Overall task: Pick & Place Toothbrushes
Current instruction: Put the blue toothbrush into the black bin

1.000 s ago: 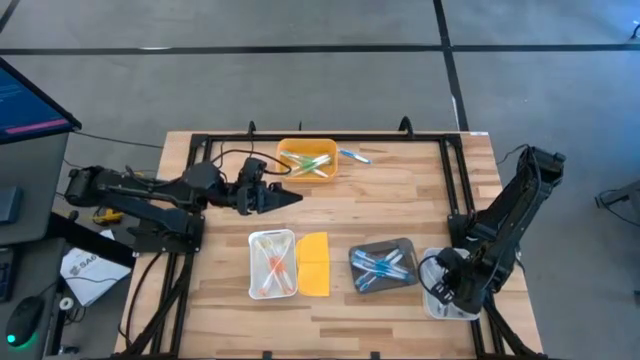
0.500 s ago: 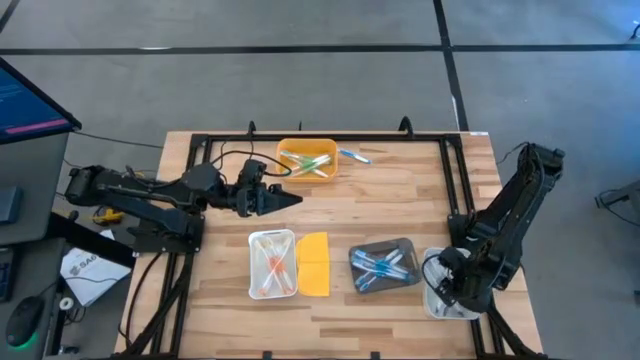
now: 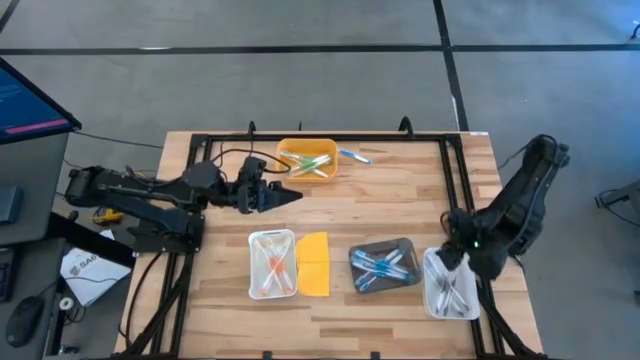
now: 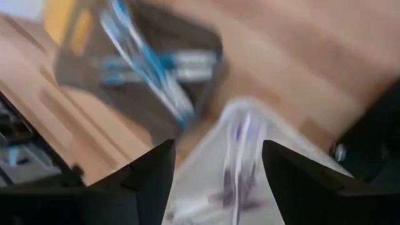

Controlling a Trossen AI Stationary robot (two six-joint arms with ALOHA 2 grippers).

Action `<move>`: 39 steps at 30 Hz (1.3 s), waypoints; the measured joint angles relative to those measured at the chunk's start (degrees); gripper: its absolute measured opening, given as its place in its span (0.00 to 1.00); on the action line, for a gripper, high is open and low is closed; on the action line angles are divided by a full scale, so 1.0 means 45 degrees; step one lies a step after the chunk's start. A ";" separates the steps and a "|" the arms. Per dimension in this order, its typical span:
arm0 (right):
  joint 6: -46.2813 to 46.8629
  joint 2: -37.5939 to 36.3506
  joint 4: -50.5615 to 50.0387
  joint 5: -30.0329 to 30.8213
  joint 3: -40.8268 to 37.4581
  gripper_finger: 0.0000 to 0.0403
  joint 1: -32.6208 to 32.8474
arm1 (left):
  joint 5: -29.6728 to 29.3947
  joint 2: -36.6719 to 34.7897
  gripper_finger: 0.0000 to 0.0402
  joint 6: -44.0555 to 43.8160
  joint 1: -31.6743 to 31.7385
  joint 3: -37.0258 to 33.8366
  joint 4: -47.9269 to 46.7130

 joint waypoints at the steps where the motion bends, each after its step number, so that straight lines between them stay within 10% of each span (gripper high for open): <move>1: -0.0489 -0.0202 -0.0079 0.0237 0.0046 0.57 -0.0417 | 0.0005 0.0000 0.51 0.0000 0.0061 -0.0004 0.0004; 15: -0.9687 -0.0615 0.4164 -0.0996 0.0059 0.51 -0.8974 | 0.1853 0.0000 0.51 -0.0005 0.2053 0.0001 -0.0005; 39: -1.8668 0.6666 1.0825 -0.7000 0.0147 0.51 -1.8934 | 0.4215 0.0000 0.51 0.0578 0.3935 0.0001 -0.0039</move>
